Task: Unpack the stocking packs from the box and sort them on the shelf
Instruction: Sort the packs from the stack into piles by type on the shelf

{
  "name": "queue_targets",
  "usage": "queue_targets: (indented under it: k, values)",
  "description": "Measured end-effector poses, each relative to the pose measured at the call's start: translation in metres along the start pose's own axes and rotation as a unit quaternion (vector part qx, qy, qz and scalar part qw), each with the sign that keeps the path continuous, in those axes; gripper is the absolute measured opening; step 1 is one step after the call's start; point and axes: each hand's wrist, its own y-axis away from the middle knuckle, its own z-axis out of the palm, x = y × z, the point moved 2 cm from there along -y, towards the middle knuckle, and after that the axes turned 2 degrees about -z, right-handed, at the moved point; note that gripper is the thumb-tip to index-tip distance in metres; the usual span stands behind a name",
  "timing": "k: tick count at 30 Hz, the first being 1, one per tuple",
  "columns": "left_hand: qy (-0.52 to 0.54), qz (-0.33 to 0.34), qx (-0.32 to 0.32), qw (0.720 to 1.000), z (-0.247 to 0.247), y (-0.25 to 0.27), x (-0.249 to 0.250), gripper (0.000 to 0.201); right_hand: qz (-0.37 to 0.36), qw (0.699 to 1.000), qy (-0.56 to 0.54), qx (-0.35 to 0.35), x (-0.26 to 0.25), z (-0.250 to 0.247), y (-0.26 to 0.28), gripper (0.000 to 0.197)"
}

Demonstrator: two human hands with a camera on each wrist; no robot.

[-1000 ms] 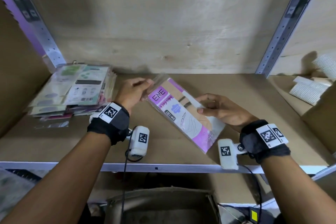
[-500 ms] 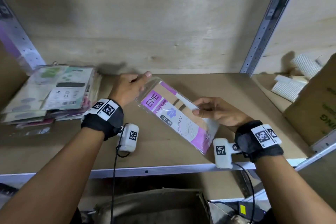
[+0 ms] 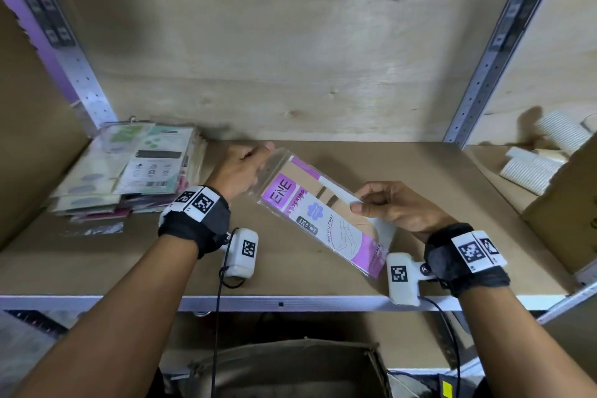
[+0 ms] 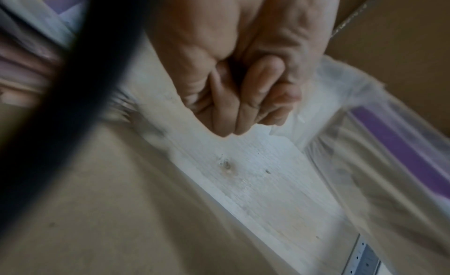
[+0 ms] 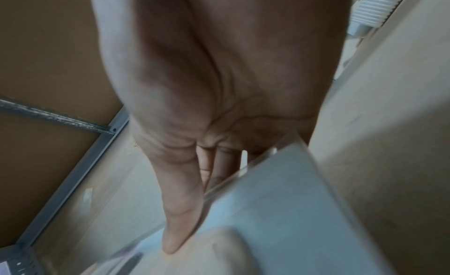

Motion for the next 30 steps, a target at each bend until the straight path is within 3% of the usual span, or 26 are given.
queue_targets:
  k: [9, 12, 18, 24, 26, 28, 30]
  values:
    - [0.129, -0.095, -0.053, 0.986, 0.003, 0.014, 0.001, 0.050, 0.007, 1.000, 0.011, 0.016, 0.002, 0.004, 0.002, 0.021]
    - [0.157, -0.123, -0.034, 0.979, 0.004, 0.018, 0.002, 0.050, 0.005, 1.000, 0.018, -0.001, 0.002, 0.006, 0.004, 0.014]
    - [0.229, -0.143, -0.074, 0.960, 0.002, 0.024, 0.003, 0.042, -0.020, 0.999, 0.039, -0.003, -0.001, 0.009, 0.005, 0.011]
    - [0.218, -0.173, 0.009, 0.960, -0.001, 0.021, -0.008, 0.054, -0.024, 0.999, 0.010, 0.027, -0.004, 0.010, 0.006, 0.014]
    - [0.272, -0.192, 0.030, 0.942, -0.003, 0.019, -0.011, 0.060, -0.014, 0.998, -0.028, 0.052, -0.002, 0.008, 0.007, 0.017]
    - [0.320, -0.195, 0.022, 0.927, -0.004, 0.017, -0.014, 0.071, -0.002, 0.994, -0.071, 0.086, 0.001, 0.006, 0.006, 0.018]
    - [0.285, -0.196, -0.024, 0.938, 0.002, 0.019, -0.015, 0.077, 0.013, 0.986, -0.113, 0.120, 0.003, 0.006, 0.004, 0.014]
